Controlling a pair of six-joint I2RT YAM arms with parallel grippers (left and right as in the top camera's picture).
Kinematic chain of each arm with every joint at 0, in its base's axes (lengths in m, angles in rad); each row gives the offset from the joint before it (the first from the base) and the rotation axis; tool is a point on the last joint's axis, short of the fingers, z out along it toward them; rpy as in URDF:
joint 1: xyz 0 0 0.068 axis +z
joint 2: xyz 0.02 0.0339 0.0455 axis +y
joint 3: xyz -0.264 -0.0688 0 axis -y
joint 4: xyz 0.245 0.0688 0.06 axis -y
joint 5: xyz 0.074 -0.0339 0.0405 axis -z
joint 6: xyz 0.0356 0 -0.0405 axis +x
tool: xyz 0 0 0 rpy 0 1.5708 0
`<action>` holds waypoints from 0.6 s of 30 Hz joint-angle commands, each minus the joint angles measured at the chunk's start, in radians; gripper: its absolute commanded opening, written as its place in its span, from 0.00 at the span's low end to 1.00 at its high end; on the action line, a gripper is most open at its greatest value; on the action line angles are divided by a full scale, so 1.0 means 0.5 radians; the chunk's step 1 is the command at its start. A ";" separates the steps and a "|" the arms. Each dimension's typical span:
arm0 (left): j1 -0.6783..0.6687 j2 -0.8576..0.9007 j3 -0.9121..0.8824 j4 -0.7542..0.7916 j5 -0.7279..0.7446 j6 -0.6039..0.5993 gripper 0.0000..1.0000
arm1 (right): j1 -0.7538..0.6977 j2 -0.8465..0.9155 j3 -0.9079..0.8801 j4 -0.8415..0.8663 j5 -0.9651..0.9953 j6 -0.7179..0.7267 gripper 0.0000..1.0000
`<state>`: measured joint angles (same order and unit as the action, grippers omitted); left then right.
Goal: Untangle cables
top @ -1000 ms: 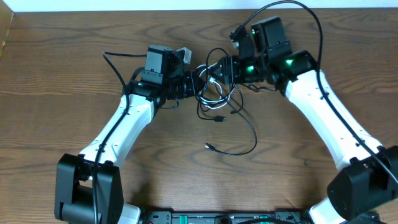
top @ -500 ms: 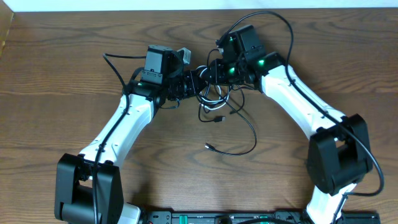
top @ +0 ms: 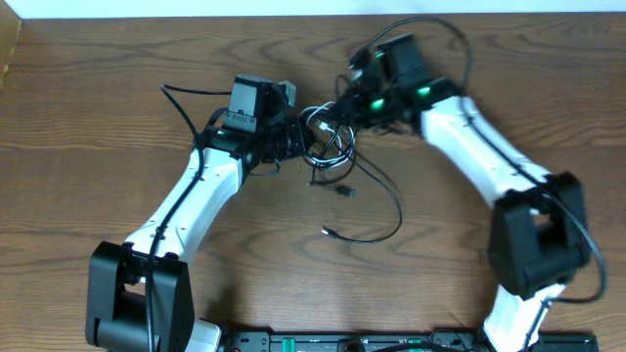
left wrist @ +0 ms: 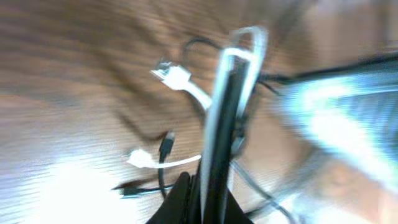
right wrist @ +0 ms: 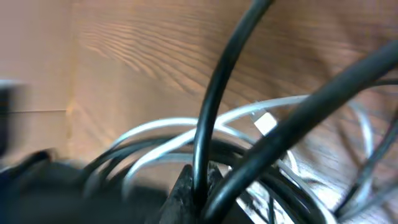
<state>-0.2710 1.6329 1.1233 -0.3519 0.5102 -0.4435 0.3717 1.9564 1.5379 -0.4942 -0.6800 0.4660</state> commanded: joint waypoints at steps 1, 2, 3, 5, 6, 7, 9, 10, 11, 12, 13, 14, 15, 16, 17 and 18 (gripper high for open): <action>0.005 0.003 0.009 -0.084 -0.365 0.050 0.08 | -0.266 -0.307 0.011 -0.031 -0.372 -0.142 0.01; 0.005 0.003 0.009 -0.102 -0.399 0.063 0.07 | -0.348 -0.359 0.011 -0.043 -0.436 -0.143 0.01; 0.005 0.003 0.009 -0.114 -0.429 0.085 0.07 | -0.435 -0.407 0.011 -0.053 -0.503 -0.143 0.01; 0.005 0.003 0.009 -0.124 -0.440 0.141 0.07 | -0.576 -0.473 0.011 -0.069 -0.599 -0.143 0.01; 0.005 0.003 0.009 -0.126 -0.441 0.196 0.07 | -0.746 -0.533 0.011 -0.109 -0.617 -0.147 0.01; 0.005 0.003 0.009 -0.127 -0.440 0.222 0.07 | -0.837 -0.555 0.011 -0.140 -0.613 -0.157 0.01; 0.005 0.003 0.009 -0.127 -0.440 0.256 0.07 | -0.992 -0.568 0.011 -0.191 -0.612 -0.157 0.01; 0.005 0.003 0.009 -0.132 -0.440 0.270 0.07 | -1.077 -0.568 0.011 -0.217 -0.599 -0.156 0.01; 0.005 0.003 0.009 -0.134 -0.440 0.274 0.07 | -1.146 -0.565 0.011 -0.252 -0.552 -0.156 0.01; 0.005 0.003 0.009 -0.134 -0.440 0.274 0.08 | -1.218 -0.564 0.011 -0.307 -0.455 -0.157 0.01; 0.005 0.003 0.009 -0.134 -0.440 0.274 0.07 | -1.273 -0.564 0.011 -0.359 -0.348 -0.158 0.01; 0.005 0.003 0.009 -0.134 -0.440 0.274 0.08 | -1.331 -0.564 0.011 -0.421 -0.209 -0.159 0.01; 0.005 0.003 0.009 -0.134 -0.441 0.276 0.07 | -1.372 -0.564 0.011 -0.473 -0.093 -0.169 0.01; 0.005 0.003 0.009 -0.134 -0.440 0.285 0.08 | -1.402 -0.563 0.011 -0.517 -0.006 -0.182 0.01; 0.005 0.003 0.009 -0.134 -0.439 0.289 0.07 | -1.418 -0.562 0.011 -0.560 0.043 -0.203 0.01; 0.005 0.003 0.009 -0.133 -0.439 0.289 0.07 | -1.424 -0.562 0.011 -0.603 0.046 -0.240 0.01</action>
<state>-0.2710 1.6325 1.1233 -0.4187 0.3069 -0.3309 -0.3244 1.6783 1.5398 -0.7525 -0.7864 0.3973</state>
